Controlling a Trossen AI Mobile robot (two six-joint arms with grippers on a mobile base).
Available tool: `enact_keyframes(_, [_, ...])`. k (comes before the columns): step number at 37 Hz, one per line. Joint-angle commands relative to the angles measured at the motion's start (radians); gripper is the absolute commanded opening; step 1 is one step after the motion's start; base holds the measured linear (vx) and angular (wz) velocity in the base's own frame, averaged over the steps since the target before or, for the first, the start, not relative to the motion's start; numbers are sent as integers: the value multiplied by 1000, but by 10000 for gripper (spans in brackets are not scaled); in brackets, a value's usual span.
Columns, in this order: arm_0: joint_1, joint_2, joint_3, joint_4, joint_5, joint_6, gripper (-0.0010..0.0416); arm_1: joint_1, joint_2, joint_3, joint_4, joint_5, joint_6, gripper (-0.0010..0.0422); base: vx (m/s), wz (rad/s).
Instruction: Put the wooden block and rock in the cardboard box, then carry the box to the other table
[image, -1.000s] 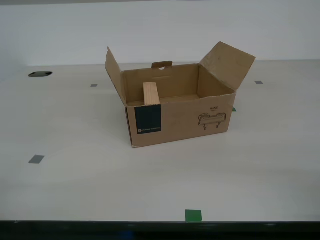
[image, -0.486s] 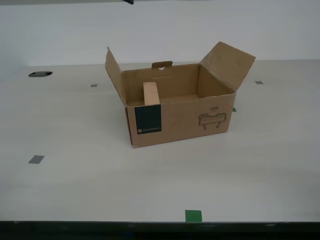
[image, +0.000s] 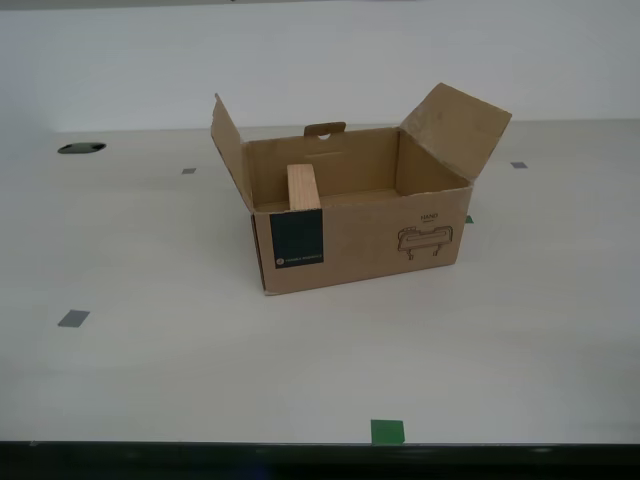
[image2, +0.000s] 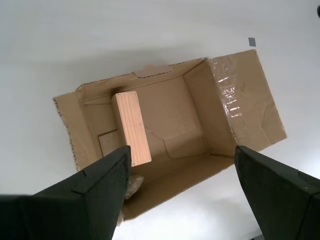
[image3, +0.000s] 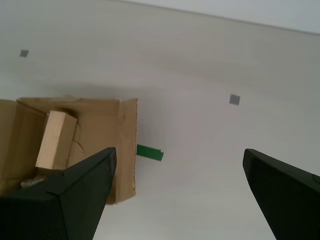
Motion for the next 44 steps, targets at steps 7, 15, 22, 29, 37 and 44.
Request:
enact_keyframes(7, [-3,124,79,-64,-9,-48,351,1,0,63,-185,-77,-33,305,0,0])
enact_keyframes(15, [-9,207,126,-89,-120,-58,351,0,0,61,-191,-89,-48,319,0,0])
enact_keyframes(22, [-13,220,129,-89,-124,-84,353,1,0,61,-180,-92,-105,331,0,0])
enact_keyframes(29, [-16,216,129,-97,-124,-104,350,2,0,60,-144,-92,-104,342,0,0])
enact_keyframes(37, [-20,226,129,-106,-155,-143,352,2,0,60,-141,-92,-65,345,0,0])
enact_keyframes(44, [-38,254,129,-125,-237,-175,352,3,0,60,-144,-92,-157,346,0,0])
